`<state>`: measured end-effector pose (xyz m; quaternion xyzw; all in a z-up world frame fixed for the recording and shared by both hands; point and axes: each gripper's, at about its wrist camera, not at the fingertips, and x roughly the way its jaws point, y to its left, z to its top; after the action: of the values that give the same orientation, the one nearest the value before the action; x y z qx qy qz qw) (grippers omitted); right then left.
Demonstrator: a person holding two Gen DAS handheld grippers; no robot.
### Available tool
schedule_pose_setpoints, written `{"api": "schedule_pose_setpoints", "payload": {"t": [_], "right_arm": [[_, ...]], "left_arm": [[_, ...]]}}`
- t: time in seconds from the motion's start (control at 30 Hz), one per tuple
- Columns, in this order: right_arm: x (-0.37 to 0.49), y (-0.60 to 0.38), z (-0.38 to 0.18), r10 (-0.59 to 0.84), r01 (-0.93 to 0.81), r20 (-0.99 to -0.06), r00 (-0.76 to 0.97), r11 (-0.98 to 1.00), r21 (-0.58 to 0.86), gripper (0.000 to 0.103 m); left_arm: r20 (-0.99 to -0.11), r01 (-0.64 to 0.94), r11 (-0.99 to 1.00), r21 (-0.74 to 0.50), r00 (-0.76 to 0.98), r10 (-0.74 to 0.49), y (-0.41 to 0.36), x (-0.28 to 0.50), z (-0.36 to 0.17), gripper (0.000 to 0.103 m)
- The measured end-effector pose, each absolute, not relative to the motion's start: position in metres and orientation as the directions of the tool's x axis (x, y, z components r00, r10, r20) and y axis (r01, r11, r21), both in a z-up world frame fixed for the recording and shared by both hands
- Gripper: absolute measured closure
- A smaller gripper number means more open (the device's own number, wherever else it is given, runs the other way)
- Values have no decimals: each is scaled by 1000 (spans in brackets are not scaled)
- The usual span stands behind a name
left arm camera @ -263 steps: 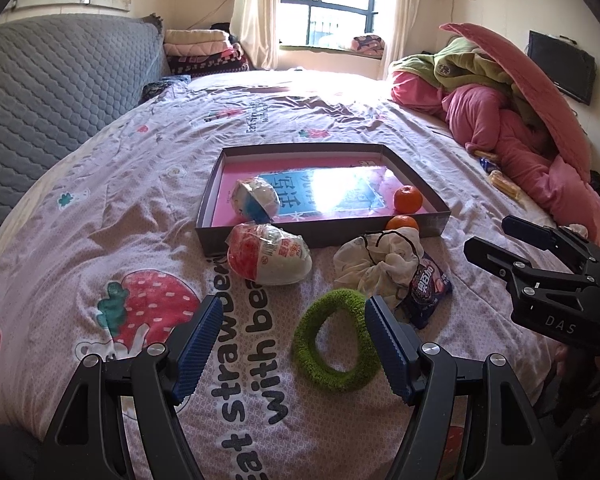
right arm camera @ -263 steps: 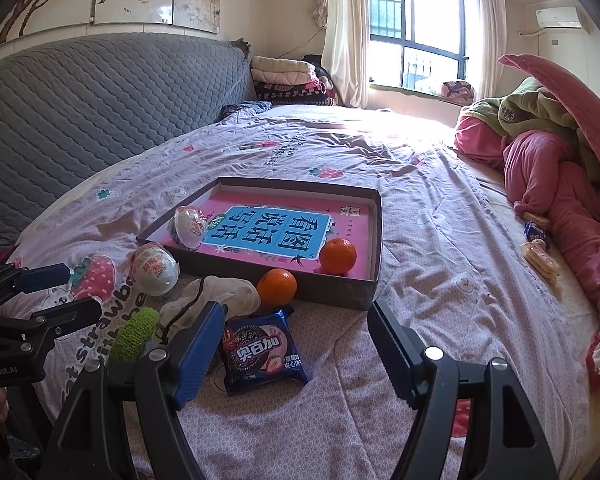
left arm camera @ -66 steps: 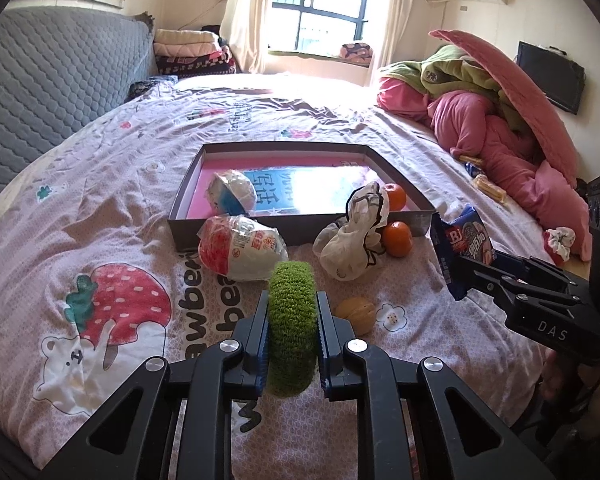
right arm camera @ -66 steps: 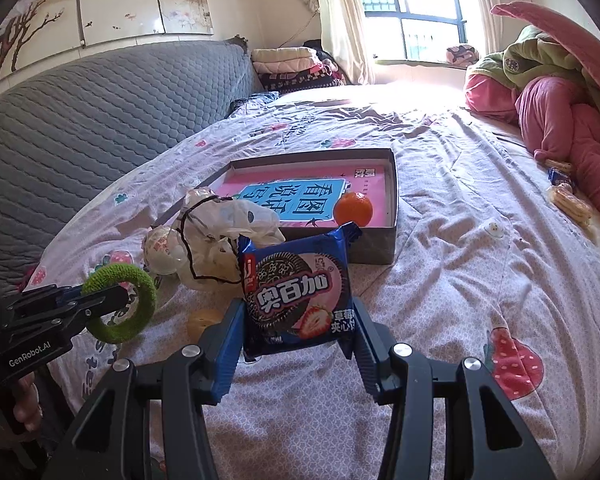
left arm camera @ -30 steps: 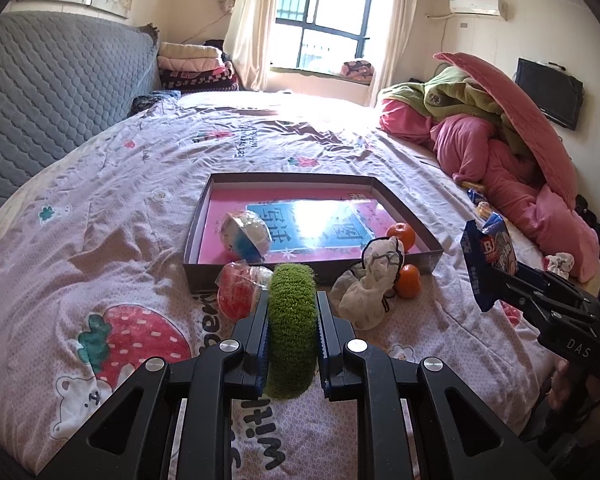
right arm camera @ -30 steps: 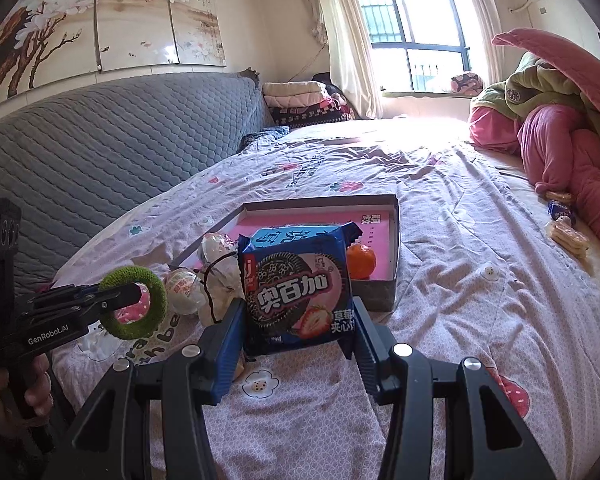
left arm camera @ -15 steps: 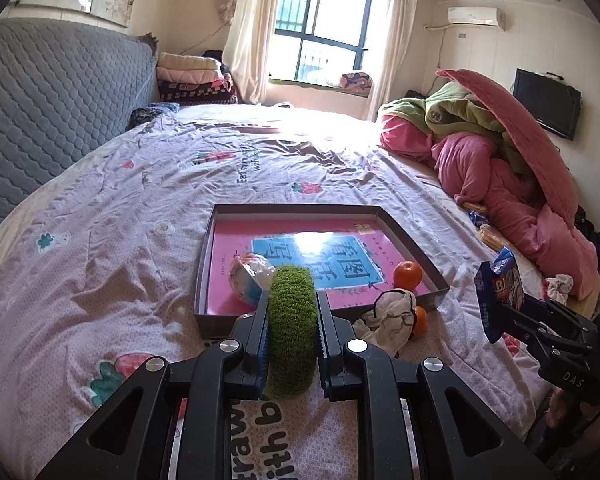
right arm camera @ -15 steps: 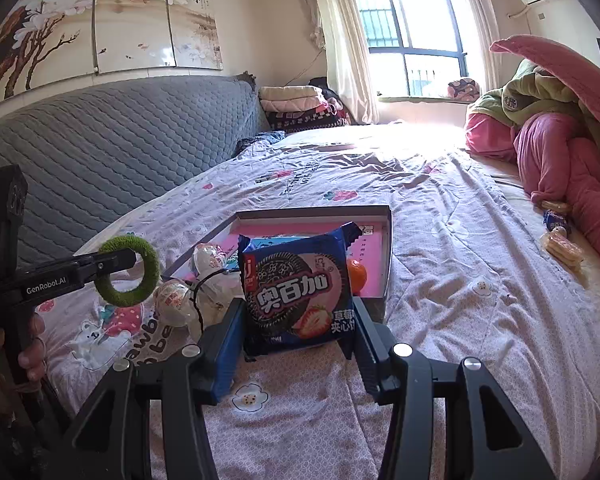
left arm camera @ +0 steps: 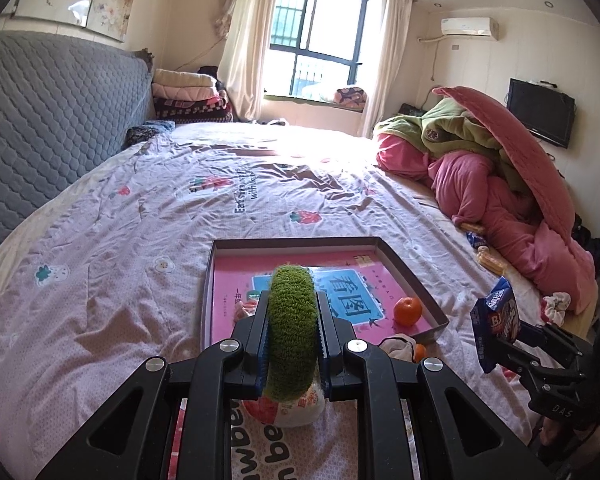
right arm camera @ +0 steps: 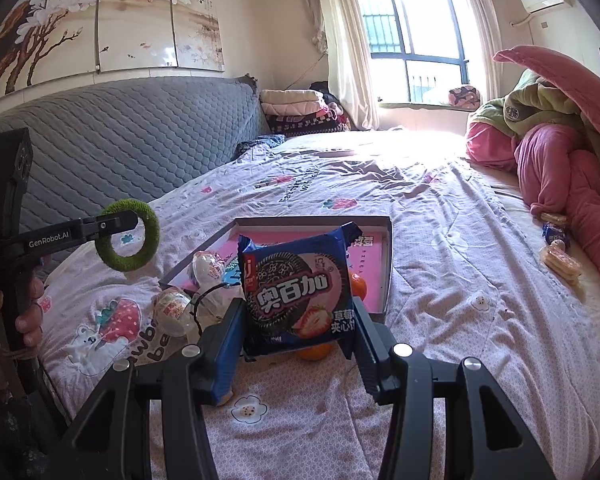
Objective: Organize objects
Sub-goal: 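Carry the green ring with left tool over the tray while right tool carries the packet there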
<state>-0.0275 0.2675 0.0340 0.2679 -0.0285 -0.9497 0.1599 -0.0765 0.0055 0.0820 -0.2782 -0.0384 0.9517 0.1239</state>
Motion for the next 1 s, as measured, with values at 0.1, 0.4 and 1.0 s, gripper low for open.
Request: {"api": "schedule_pose_setpoints", "payload": {"t": [0.1, 0.4, 1.0], "right_arm": [[-29, 265, 36, -321, 294, -491, -810, -946, 134, 53], [-31, 260, 41, -317, 304, -476, -820, -947, 108, 52], [-81, 243, 65, -317, 312, -426, -847, -946, 84, 52]], "left_arm": [[-512, -215, -966, -141, -819, 257, 4, -76, 84, 84], [-509, -212, -967, -140, -822, 254, -1, -81, 82, 84], [-496, -233, -964, -128, -827, 265, 11, -115, 86, 84]]}}
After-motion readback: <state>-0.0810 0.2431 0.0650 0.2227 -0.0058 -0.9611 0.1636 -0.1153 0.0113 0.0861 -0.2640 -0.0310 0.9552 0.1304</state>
